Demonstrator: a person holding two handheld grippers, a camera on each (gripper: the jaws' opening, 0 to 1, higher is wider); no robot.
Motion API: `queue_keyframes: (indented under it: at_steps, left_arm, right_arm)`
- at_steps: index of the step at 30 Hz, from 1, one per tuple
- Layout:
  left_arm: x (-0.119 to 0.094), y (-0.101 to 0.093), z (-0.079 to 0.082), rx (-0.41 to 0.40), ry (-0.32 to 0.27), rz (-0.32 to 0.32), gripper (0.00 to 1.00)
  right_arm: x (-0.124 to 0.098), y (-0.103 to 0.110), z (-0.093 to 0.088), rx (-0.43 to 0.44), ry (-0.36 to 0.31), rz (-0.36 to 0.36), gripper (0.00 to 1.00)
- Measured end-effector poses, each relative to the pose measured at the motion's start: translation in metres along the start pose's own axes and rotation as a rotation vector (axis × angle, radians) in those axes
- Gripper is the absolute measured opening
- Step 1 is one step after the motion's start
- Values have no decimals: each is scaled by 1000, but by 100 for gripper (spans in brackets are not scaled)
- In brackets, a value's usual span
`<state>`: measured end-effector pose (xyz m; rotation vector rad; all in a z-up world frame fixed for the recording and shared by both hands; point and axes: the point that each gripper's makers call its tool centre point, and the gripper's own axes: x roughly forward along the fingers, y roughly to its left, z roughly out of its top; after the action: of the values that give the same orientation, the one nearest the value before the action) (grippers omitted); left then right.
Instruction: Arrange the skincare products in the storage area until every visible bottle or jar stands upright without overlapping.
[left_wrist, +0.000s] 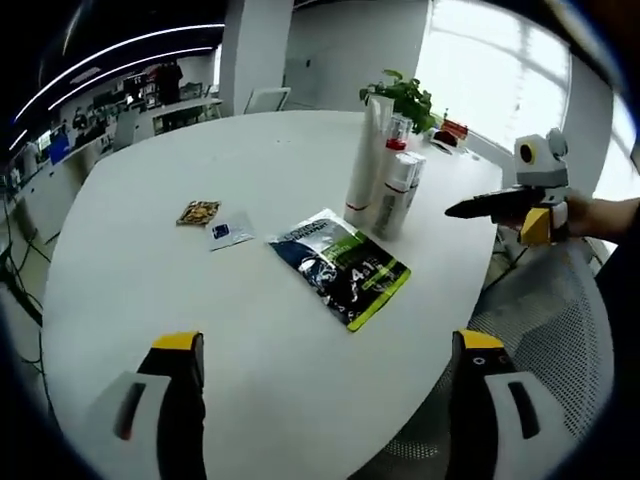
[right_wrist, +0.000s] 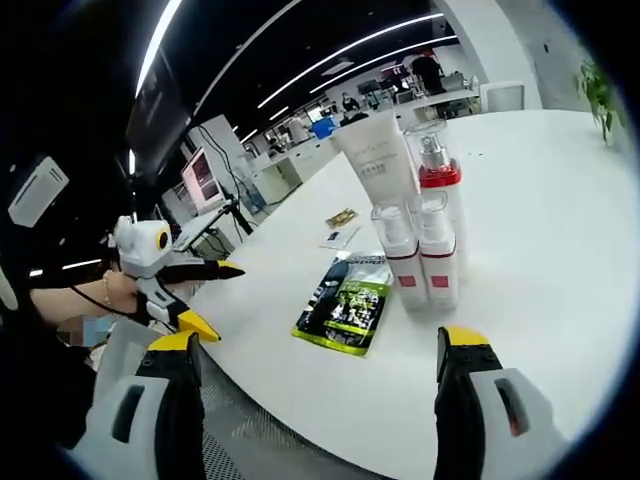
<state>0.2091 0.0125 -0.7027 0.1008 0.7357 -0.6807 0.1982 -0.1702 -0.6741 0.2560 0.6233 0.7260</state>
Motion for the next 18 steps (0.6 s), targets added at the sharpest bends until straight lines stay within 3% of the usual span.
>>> queue_keyframes:
  at_steps: [13, 18]
  left_arm:
    - [-20, 11, -14, -53, -20, 48, 99]
    - [-20, 16, -27, -69, 6, 59, 99]
  right_arm:
    - [-1, 1, 1, -6, -4, -1, 97]
    - [-1, 1, 1, -6, -3, -1, 97]
